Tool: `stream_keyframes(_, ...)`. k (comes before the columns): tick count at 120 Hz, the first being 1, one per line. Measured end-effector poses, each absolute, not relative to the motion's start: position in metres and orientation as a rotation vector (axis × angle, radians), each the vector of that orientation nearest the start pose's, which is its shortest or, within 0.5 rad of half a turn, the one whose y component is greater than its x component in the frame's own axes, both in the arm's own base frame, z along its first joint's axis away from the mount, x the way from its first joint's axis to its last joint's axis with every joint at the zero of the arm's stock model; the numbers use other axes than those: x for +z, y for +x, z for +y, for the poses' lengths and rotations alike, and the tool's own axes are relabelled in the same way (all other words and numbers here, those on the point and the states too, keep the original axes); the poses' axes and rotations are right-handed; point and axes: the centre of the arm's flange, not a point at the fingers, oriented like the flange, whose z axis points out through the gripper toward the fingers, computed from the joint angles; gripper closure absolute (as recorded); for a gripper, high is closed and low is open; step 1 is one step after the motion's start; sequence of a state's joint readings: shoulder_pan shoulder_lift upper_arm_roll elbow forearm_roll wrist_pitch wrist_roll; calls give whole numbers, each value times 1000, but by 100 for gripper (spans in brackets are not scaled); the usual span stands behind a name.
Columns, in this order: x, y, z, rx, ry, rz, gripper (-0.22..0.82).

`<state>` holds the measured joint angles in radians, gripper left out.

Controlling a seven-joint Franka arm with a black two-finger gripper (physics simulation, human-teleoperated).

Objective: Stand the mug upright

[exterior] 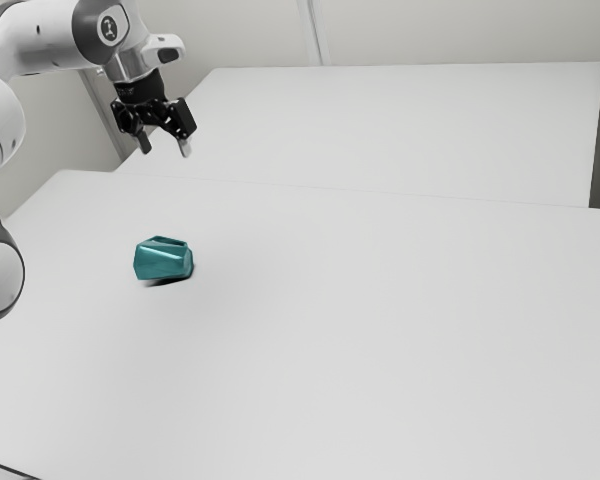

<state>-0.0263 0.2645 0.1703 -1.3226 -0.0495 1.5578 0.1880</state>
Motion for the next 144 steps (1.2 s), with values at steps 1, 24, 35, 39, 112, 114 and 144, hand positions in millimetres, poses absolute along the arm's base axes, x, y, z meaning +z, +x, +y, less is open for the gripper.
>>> stream_keyframes(1, 585, 628, 71, 39, -3150, 77, 0)
stream_keyframes(24, 583, 627, 69, 50, -3161, 71, 0)
stream_keyframes(35, 584, 627, 71, 52, -3163, 62, 0)
stream_keyframes(39, 583, 626, 74, 54, -3163, 54, 0)
stream_keyframes(112, 502, 574, 309, -113, -3608, -372, 0)
stream_keyframes(114, 494, 574, 312, -114, -3623, -374, 0)
stream_keyframes(144, 395, 587, 337, -129, -3781, -348, 0)
